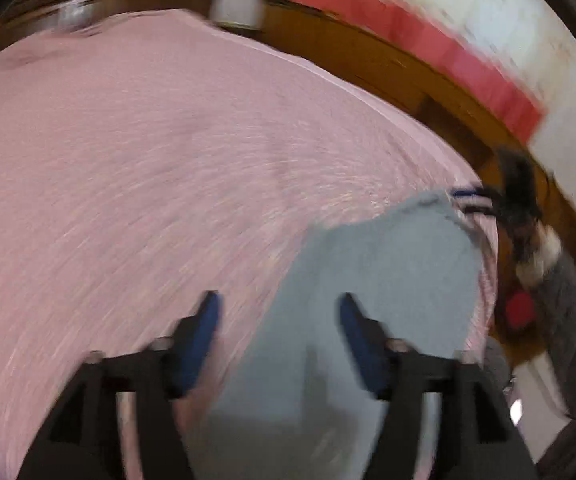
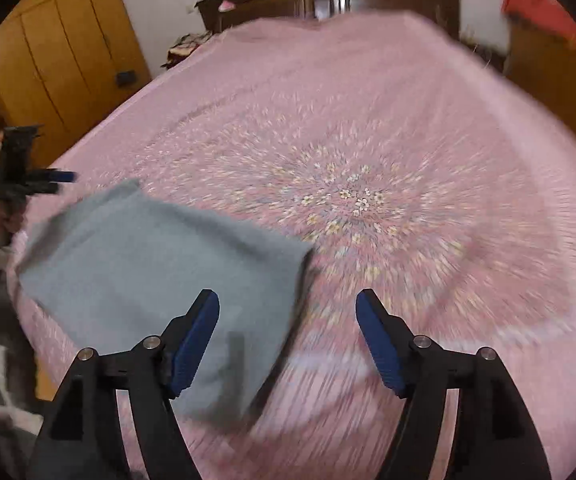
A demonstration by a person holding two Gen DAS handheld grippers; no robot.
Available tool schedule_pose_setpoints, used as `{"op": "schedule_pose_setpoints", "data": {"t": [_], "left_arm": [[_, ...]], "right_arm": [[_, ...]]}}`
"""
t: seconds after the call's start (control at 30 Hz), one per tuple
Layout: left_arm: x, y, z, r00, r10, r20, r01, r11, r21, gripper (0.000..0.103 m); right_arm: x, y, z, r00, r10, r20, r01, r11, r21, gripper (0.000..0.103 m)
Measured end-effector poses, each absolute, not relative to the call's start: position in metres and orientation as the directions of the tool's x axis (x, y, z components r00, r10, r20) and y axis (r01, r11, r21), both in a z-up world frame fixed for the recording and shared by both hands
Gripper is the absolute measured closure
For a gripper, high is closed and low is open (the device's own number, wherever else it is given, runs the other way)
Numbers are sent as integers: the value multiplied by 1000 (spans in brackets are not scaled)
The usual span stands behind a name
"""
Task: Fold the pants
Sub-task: 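Lift and spread the sweatpants with both grippers, then open the right gripper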
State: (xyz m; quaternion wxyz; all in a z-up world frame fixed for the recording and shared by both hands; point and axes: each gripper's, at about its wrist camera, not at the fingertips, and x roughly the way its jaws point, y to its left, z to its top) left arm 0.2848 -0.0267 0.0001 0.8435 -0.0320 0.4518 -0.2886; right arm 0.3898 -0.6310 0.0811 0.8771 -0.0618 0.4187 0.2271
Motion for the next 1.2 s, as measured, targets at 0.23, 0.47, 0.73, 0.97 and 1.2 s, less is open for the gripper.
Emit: {"op": "schedule_pose_setpoints", "data": {"t": [0.23,0.47,0.73,0.97,1.2], "left_arm": [[164,171,-60,429,-581,-691,-31,756,-654,9],[125,199,-93,473,-675,-566,18,650,-760,12],[154,205,-93,517,-739,-432,114,559,-821,64],[166,173,-91,525,-691,-498,134,644,-753,98],[168,179,-61,573,-640,-512,164,702,-693,98]], "right_arm": [[285,-574,86,596,468,-653,-499,852,156,30],[258,-517,59,547,548,-632,-489,822,290,30],[245,-511,63,543,569,-617,-455,817,354,30],[233,-535,63,568,535,-625,-405,843,354,30],[228,-581,68,623,526,-578,-361,850,385,30]]}}
